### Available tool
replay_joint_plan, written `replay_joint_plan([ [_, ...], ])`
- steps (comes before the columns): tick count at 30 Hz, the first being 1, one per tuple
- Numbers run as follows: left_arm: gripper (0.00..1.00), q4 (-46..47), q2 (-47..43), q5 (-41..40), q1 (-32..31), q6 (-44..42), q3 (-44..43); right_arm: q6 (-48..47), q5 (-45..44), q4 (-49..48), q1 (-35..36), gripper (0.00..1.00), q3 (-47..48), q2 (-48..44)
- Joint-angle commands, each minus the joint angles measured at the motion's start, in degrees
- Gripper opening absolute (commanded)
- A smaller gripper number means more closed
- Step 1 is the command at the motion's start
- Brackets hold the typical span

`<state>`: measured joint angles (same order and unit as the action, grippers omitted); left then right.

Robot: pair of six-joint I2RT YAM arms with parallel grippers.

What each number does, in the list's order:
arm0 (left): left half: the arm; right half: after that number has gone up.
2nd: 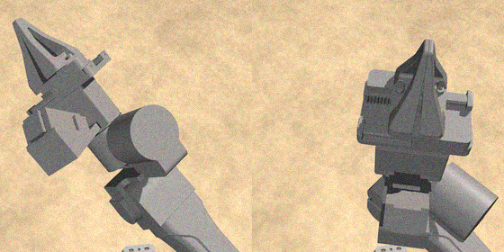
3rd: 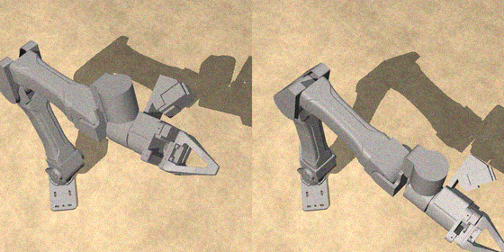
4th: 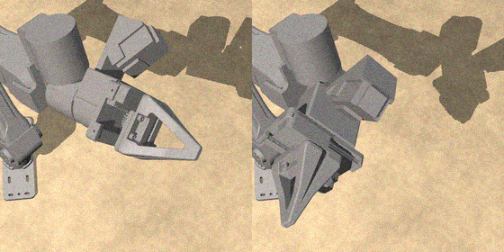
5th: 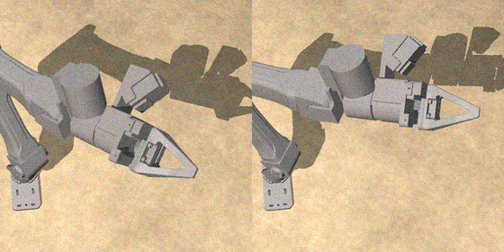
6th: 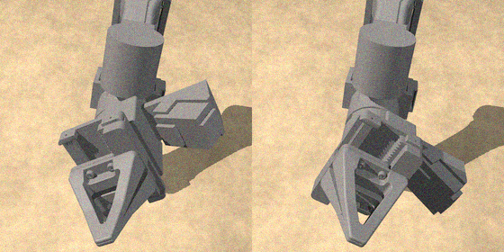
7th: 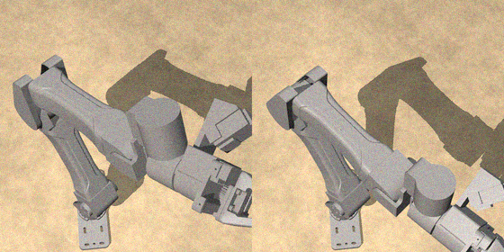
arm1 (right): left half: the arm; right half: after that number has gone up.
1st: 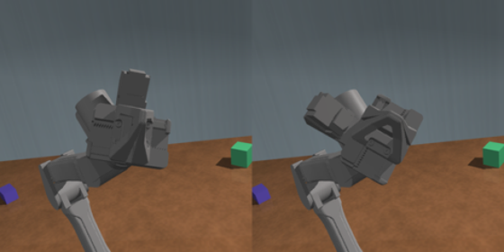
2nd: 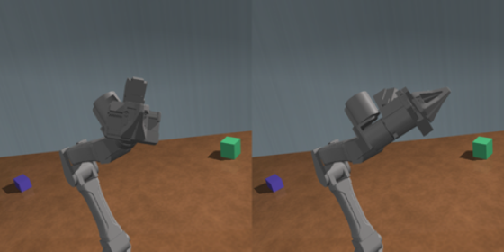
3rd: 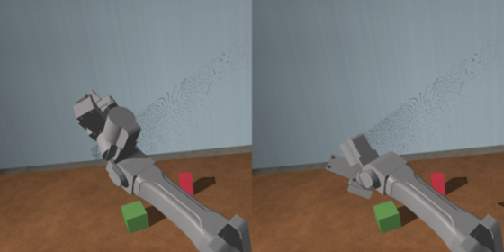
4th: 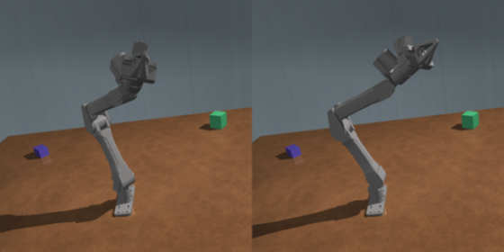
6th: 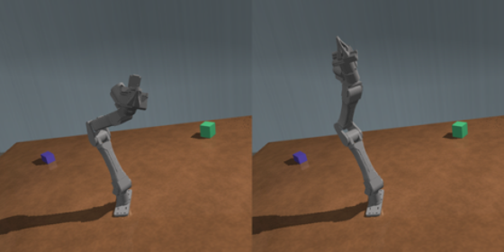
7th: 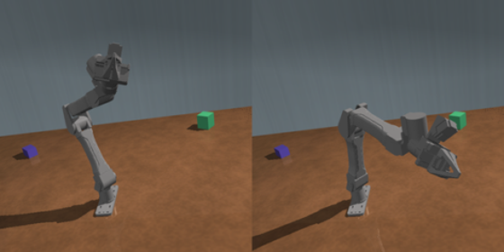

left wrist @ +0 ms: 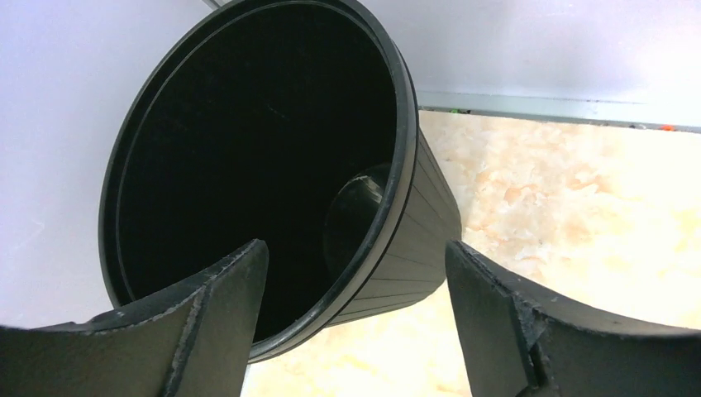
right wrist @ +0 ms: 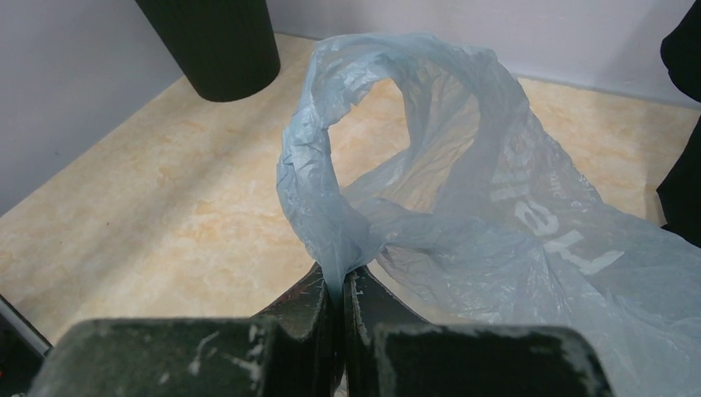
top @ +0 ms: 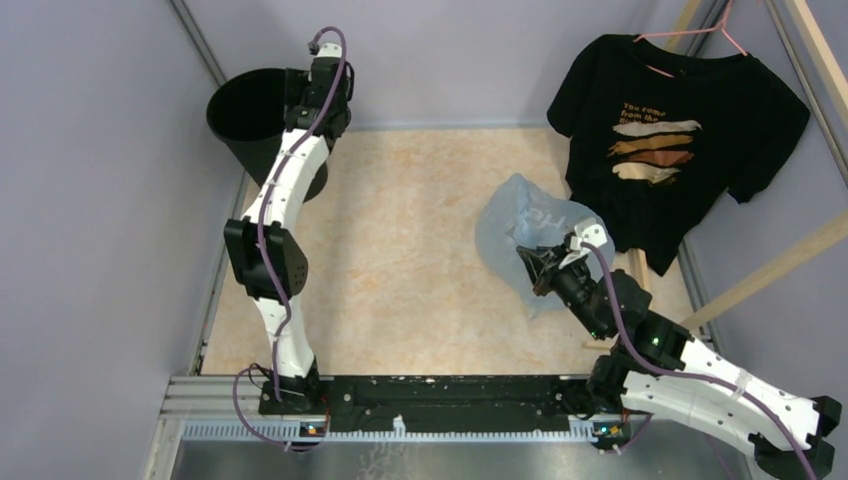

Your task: Put the trash bags into the trash bin

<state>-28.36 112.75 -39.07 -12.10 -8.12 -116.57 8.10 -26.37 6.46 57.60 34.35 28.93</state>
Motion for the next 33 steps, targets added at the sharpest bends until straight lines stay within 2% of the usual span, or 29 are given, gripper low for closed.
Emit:
replay_joint_plan([
  [1, 0.81, 0.1, 0.3, -2.3, 0.0, -3.4, -2.0, 0.1, 1.3, -2.6, 0.0, 0.00, -0.3, 0.3],
  [3, 0.75, 0.5, 0.7, -4.3, 0.0, -4.1, -1.1, 0.1, 1.2, -2.3, 0.0, 0.00, -0.2, 0.3],
  [5, 0.74, 2.0, 0.6, -6.2, 0.0, -4.9, 0.7, 0.1, 1.2, -1.8, 0.0, 0.00, 0.1, 0.2],
  [14, 0.63, 0.7, 1.6, -5.9, 0.0, -3.6, 3.6, 0.1, 2.5, -0.5, 0.0, 0.00, 1.1, -0.1],
  [15, 0.60, 0.8, 1.5, -6.1, 0.0, -3.7, 3.9, 0.1, 2.6, -0.3, 0.0, 0.00, 1.1, -0.1],
  [18, 0.42, -0.1, 1.1, -5.9, 0.0, -3.0, 4.0, 0.2, 3.1, 0.3, -0.1, 0.00, 1.6, -0.1],
  [24, 0.28, -2.2, -2.6, -3.8, -0.3, -0.9, 5.7, 0.1, 4.1, 1.1, 0.0, 0.00, 2.5, 0.0],
  [27, 0.22, -3.8, -6.1, -1.0, -0.6, 1.2, 7.4, 0.0, 4.1, 1.5, 0.0, 0.00, 2.9, -0.1],
  [33, 0.09, -10.4, -13.5, 10.3, -1.5, 7.0, 8.7, 0.3, 4.2, 1.6, -0.1, 0.00, 3.0, 0.0],
])
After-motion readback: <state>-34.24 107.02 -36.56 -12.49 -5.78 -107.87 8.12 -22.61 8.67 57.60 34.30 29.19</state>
